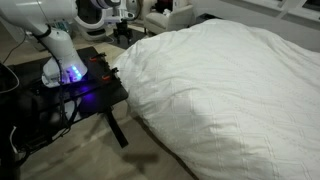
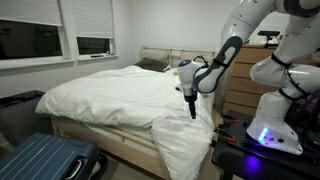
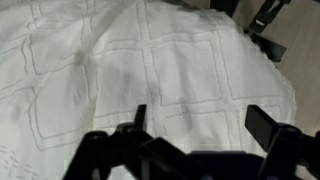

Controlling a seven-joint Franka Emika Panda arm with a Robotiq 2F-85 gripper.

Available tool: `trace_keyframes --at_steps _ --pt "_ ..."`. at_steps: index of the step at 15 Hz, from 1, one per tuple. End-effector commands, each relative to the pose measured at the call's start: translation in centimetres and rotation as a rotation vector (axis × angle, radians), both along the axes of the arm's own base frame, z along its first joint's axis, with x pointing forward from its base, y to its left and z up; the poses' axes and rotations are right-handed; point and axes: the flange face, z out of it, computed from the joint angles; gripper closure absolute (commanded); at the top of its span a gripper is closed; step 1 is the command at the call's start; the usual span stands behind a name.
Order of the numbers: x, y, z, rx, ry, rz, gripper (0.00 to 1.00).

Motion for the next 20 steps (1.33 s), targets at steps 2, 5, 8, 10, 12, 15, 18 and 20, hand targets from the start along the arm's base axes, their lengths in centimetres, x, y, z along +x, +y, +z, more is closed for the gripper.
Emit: trace_keyframes --at_steps 2,5,8,10,12,15,18,20 --pt "1.7 0.5 -0.3 0.041 -0.122 -0.036 0.00" --pt "2.6 0.5 0.0 0.081 -0.199 -0.060 0.00" --pt "3.3 0.6 0.0 0.108 -0.230 -0.075 0.00" --pt "3.8 0.9 -0.2 0.123 -0.249 -0.081 0.00" --pt "4.5 1.1 -0.7 0.137 -0.261 -0.083 0.00" --pt "5.5 1.5 -1.9 0.144 -0.283 -0.084 0.00" --pt "6.9 1.4 -3.8 0.143 -0.299 -0.086 0.00" --pt "7.9 1.1 -5.3 0.140 -0.305 -0.088 0.00"
